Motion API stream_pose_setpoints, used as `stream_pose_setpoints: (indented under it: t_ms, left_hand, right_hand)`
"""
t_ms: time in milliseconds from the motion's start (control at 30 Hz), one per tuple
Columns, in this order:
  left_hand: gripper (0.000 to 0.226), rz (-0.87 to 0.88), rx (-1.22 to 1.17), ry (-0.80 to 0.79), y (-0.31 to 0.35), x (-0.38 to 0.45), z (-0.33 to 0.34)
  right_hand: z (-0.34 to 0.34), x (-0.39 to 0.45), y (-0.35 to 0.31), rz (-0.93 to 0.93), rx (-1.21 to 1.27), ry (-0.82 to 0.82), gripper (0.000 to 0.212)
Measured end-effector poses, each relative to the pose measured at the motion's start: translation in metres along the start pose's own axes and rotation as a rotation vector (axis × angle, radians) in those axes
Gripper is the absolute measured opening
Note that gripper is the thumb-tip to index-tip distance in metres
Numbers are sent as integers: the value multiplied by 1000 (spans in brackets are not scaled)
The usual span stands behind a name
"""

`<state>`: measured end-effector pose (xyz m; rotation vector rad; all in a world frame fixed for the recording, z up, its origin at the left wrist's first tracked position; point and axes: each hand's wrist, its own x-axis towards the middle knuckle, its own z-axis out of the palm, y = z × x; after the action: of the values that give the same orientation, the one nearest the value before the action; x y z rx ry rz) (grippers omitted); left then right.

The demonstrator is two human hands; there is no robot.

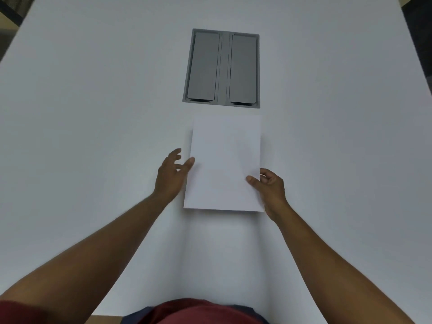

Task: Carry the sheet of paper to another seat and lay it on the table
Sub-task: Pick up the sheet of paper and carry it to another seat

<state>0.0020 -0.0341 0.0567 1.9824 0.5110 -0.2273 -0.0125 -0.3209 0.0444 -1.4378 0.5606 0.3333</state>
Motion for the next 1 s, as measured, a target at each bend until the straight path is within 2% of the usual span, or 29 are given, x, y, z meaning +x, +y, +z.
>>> stream_pose_setpoints:
  t_ms: [67,133,233,367,533,633,800,1000]
  left_hand:
    - [67,-139,-201,-61,11,-3,-6]
    - [57,-220,-391,-164,23,-9,-12]
    - [34,-189,-495,-238,37,-25,-15]
    - [25,-110,-529,-196,54,-51,-12]
    - [25,0,-492,-224,71,-80,-10]
    - [23,40,-486,-291,76,-93,-9]
    - [22,99,-465,-444,79,-114,2]
    - [20,118,-444,-677,88,-157,47]
  right_hand:
    - [-6,-21,-3,-24,29,-33,23]
    - [-12,-42,-5,-47,40,-66,24]
    - [-19,-74,-8,-64,25,-92,27]
    - [-26,-115,-11,-100,6,-66,26]
    - [-33,-162,-6,-119,49,-24,29]
    - [-37,-193,3,-124,79,14,29]
    - [-45,-245,31,-107,157,175,28]
    - [-74,-308,60,-156,298,379,26]
